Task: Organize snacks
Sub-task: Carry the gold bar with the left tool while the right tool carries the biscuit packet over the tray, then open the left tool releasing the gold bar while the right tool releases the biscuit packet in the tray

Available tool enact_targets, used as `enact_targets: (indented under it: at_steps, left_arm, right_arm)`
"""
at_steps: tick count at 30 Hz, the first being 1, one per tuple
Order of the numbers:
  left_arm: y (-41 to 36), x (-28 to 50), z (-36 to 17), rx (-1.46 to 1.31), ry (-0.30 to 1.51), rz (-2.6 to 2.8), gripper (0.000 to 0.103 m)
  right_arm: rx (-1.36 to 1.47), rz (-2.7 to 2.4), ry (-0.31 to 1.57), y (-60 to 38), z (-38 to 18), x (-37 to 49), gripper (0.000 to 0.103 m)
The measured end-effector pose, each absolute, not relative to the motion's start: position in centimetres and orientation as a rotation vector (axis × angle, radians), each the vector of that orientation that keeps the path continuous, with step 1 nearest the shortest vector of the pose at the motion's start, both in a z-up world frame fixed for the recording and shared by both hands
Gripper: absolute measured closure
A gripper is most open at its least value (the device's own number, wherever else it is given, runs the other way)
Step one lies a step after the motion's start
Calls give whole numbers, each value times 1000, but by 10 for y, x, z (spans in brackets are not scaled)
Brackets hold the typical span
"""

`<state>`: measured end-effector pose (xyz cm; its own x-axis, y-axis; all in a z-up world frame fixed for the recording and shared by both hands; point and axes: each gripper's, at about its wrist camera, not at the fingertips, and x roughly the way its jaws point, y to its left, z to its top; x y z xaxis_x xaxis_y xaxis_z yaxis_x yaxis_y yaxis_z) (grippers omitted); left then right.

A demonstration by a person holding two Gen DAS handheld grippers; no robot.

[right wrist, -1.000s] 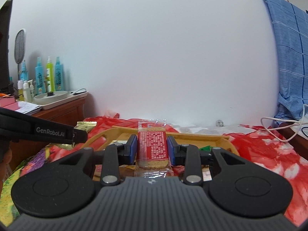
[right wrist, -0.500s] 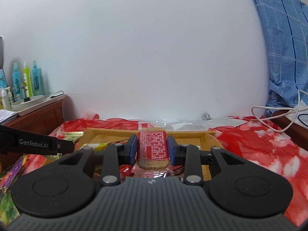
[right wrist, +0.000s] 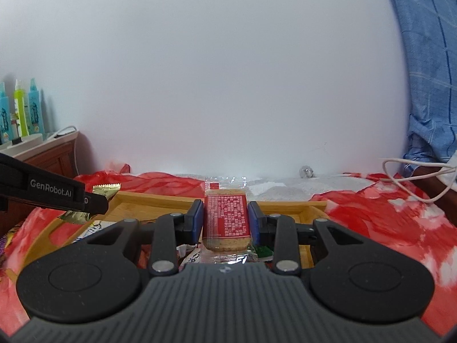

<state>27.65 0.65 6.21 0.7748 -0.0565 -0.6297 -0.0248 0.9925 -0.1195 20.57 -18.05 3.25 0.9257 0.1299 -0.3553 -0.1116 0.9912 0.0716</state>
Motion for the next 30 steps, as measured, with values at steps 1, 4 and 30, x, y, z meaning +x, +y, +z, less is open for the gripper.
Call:
enact_targets:
  at_steps: [1,4,30]
  left_arm:
    - [7,281,59,-126,690,-12,72]
    - [9,292,50,-125,706,4,72]
    - [0,310,21,-65,733,14,71]
  right_arm:
    - [48,124,377,-180,31,210,65]
    - [40,124,407,-180,24,222,65]
    - [70,132,547,-184,10,252,64]
